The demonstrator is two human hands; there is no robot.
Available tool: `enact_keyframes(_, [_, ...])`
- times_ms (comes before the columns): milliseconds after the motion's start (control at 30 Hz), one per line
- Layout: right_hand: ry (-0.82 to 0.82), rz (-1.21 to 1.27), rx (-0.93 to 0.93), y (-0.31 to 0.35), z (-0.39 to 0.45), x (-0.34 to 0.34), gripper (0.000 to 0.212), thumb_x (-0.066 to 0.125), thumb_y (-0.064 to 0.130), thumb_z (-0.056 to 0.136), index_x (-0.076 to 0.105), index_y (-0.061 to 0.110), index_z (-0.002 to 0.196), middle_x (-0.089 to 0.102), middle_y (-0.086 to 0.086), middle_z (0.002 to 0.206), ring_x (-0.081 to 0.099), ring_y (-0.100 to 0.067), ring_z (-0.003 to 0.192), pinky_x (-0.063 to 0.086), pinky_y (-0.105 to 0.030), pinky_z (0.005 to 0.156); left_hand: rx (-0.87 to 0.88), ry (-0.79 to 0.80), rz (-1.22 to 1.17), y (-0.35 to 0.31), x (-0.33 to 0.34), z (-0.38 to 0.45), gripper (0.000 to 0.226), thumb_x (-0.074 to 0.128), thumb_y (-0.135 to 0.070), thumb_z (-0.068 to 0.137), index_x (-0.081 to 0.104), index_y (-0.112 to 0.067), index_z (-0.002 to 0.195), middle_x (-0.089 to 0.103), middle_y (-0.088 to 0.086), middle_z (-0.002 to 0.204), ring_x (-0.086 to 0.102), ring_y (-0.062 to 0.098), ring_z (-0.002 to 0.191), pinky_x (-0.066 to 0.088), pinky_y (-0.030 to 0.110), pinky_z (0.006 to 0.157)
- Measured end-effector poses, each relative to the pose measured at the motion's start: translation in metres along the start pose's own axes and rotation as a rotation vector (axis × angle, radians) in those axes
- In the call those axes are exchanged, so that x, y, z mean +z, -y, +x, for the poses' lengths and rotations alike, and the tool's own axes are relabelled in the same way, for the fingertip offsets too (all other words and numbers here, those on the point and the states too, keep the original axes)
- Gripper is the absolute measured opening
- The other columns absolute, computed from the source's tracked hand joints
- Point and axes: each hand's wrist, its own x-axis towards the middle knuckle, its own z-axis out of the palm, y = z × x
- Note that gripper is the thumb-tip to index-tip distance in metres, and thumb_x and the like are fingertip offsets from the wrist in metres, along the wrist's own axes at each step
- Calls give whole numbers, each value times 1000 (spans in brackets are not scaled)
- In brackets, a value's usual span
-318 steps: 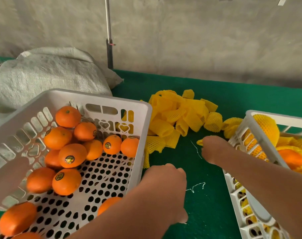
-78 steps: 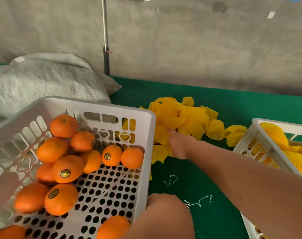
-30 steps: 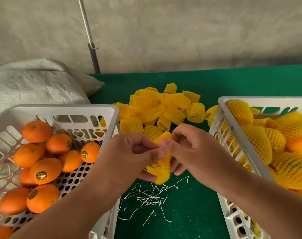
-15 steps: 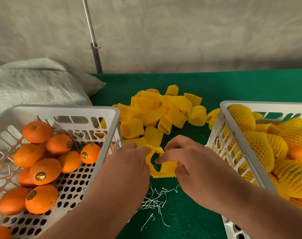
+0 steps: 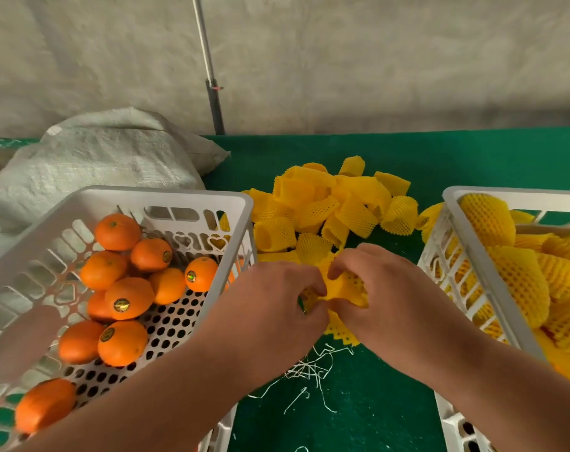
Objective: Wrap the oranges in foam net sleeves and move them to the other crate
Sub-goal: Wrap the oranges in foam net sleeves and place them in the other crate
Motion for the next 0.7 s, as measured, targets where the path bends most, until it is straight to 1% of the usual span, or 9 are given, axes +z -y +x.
enact_keyframes(67, [57,19,-2,-1,1,2,31,73,40,92,58,41,119,55,22,107,57,-1,88,52,-25,67,16,-58,21,-1,-4,0,23,55,-45,93,72,-34,102,65,-16,93,64,5,82,55,35,74])
enact_keyframes(167, [112,13,-10,-2,1,4,42,73,38,91,56,39,130,50,21,109,56,-1,88,49,-21,66,67,-110,79,-4,-6,-1,19,60,-39,97,76,-30,102,62,-17,112,63,8,85,55,36,72])
enact_keyframes(233, [143,-19,-11,-3,0,5,50,72,38,92,52,39,138,46,21,111,57,-4,88,50,-23,68,107,-208,105,-4,-12,0,16,63,-34,96,77,-27,99,60,-14,118,60,7,79,54,35,67])
enact_keyframes(367, [196,-46,2,-6,-1,7,54,70,38,92,48,40,141,39,21,111,54,-3,85,44,-20,62,120,-473,64,17,-46,10,16,60,-24,95,75,-19,98,62,-7,107,62,11,84,54,34,65])
enact_keyframes(433, [210,-58,2,-7,-1,7,53,70,39,91,50,41,140,39,24,110,55,-4,84,46,-21,63,-18,-582,175,46,-67,18,16,58,-21,94,73,-20,99,64,-5,101,62,12,81,54,34,68])
enact_keyframes(500, [221,-64,5,-8,0,7,54,71,39,91,50,42,140,39,27,108,56,-4,84,46,-21,61,-302,-476,368,87,-84,23,17,58,-23,94,72,-20,104,67,-1,103,63,18,87,55,37,75])
enact_keyframes(600, [249,-72,9,-10,0,9,57,71,41,90,48,42,142,37,30,108,55,-3,86,46,-20,64,-677,-26,580,144,-89,11,30,66,-33,91,67,-17,116,66,6,111,64,27,101,57,41,82])
enact_keyframes(667, [252,-87,30,-11,1,11,58,72,42,89,48,43,142,37,26,109,55,-6,84,46,-20,64,-752,198,641,168,-78,-1,45,77,-44,82,65,-18,117,63,4,108,61,26,103,56,40,84])
enact_keyframes(700, [258,-98,40,-11,1,12,58,72,43,89,48,44,141,37,25,109,55,-6,82,45,-19,62,-761,254,662,176,-70,-5,53,81,-49,78,64,-18,117,60,4,110,59,25,104,55,39,84])
